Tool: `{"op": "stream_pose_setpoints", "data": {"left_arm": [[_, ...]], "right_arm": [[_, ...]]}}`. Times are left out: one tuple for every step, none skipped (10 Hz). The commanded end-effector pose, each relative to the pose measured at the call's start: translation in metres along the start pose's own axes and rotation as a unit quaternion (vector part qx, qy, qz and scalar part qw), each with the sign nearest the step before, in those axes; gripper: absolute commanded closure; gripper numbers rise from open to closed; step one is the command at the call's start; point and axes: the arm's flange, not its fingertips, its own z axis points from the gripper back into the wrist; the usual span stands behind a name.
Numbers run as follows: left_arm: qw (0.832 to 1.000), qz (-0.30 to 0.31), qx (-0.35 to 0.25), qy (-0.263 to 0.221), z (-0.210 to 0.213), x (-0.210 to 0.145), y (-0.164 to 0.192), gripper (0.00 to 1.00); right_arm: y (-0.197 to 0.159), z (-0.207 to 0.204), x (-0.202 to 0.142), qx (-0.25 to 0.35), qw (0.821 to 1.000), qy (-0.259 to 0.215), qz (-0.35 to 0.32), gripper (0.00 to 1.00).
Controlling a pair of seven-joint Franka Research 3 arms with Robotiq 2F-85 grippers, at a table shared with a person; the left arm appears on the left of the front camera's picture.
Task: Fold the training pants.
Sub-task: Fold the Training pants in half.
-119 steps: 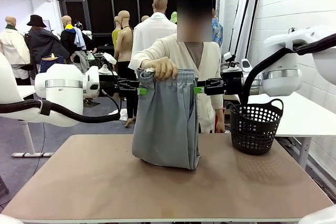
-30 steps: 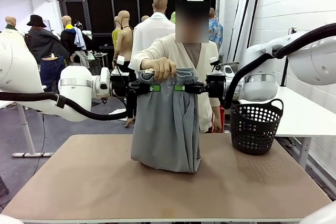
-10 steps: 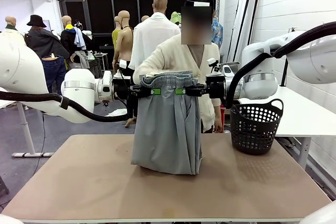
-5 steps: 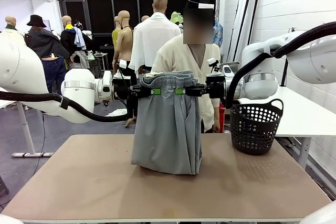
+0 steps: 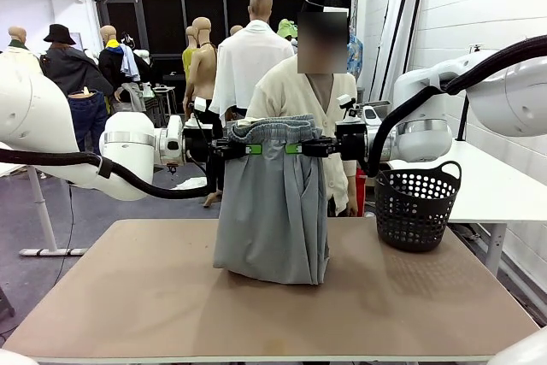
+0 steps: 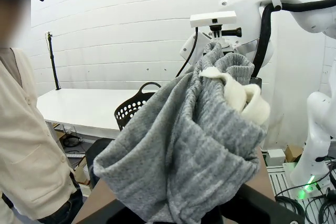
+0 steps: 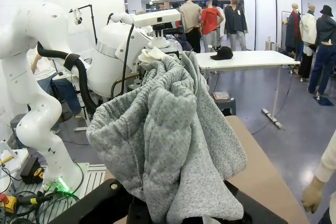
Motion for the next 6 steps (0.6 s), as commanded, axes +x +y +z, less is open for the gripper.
{"op": "stream_pose_setpoints", "data": {"left_arm": [[1.0, -0.002, 0.0, 0.0, 0.0015, 0.0015, -0.0043, 1.0], [1.0, -0.002, 0.0, 0.0, 0.0015, 0.0015, -0.0043, 1.0], [1.0, -0.002, 0.0, 0.0, 0.0015, 0.0015, -0.0043, 1.0], [1.0, -0.002, 0.0, 0.0, 0.0015, 0.0015, -0.0043, 1.0], [1.0, -0.002, 0.0, 0.0, 0.0015, 0.0015, -0.0043, 1.0], [1.0, -0.002, 0.0, 0.0, 0.0015, 0.0015, -0.0043, 1.0]], "right_arm": [[0.0026, -0.0003, 0.002, 0.008, 1.0, -0.004, 0.001, 1.0], [0.0026, -0.0003, 0.002, 0.008, 1.0, -0.004, 0.001, 1.0], [0.0026, -0.0003, 0.002, 0.008, 1.0, -0.004, 0.001, 1.0], [0.0026, -0.0003, 0.002, 0.008, 1.0, -0.004, 0.001, 1.0], [0.0026, -0.0003, 0.002, 0.008, 1.0, -0.004, 0.001, 1.0], [0.0026, -0.0003, 0.002, 0.008, 1.0, -0.004, 0.001, 1.0]]}}
